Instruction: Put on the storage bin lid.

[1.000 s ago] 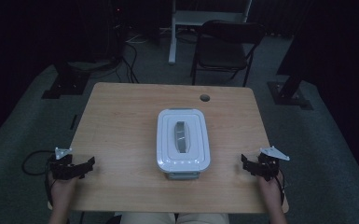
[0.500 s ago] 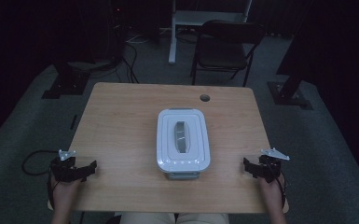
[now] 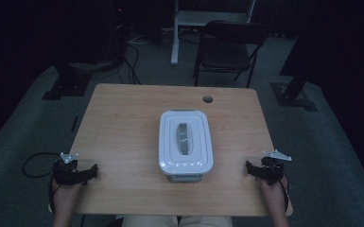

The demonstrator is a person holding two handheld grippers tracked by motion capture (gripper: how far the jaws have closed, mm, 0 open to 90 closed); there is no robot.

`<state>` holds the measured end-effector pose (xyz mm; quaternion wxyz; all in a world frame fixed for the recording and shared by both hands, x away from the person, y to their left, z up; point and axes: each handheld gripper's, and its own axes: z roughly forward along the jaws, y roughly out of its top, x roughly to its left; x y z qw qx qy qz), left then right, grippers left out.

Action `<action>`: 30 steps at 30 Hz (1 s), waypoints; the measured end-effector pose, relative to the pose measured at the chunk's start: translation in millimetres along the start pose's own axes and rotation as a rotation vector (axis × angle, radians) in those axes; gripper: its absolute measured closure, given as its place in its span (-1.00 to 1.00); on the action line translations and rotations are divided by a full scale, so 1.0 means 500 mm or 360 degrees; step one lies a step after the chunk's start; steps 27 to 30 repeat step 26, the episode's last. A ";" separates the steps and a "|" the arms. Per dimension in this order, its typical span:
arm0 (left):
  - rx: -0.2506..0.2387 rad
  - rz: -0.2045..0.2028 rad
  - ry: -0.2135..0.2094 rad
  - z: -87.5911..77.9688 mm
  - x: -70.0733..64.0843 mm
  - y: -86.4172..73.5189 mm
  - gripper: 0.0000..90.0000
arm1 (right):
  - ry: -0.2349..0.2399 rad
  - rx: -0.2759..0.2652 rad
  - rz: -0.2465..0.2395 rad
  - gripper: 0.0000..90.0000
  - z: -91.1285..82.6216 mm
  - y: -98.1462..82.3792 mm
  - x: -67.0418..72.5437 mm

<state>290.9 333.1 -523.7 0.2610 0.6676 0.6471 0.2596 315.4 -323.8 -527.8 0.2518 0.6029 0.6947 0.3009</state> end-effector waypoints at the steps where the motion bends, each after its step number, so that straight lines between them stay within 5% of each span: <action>1: 0.0000 -0.0006 0.0006 0.000 -0.001 0.000 -0.98 | 0.0000 0.0000 0.0000 -0.74 0.000 0.000 0.000; 30: 0.0001 -0.0056 0.0055 0.004 -0.010 0.004 -0.98 | 0.0002 0.0001 0.0000 -0.74 0.000 0.000 0.000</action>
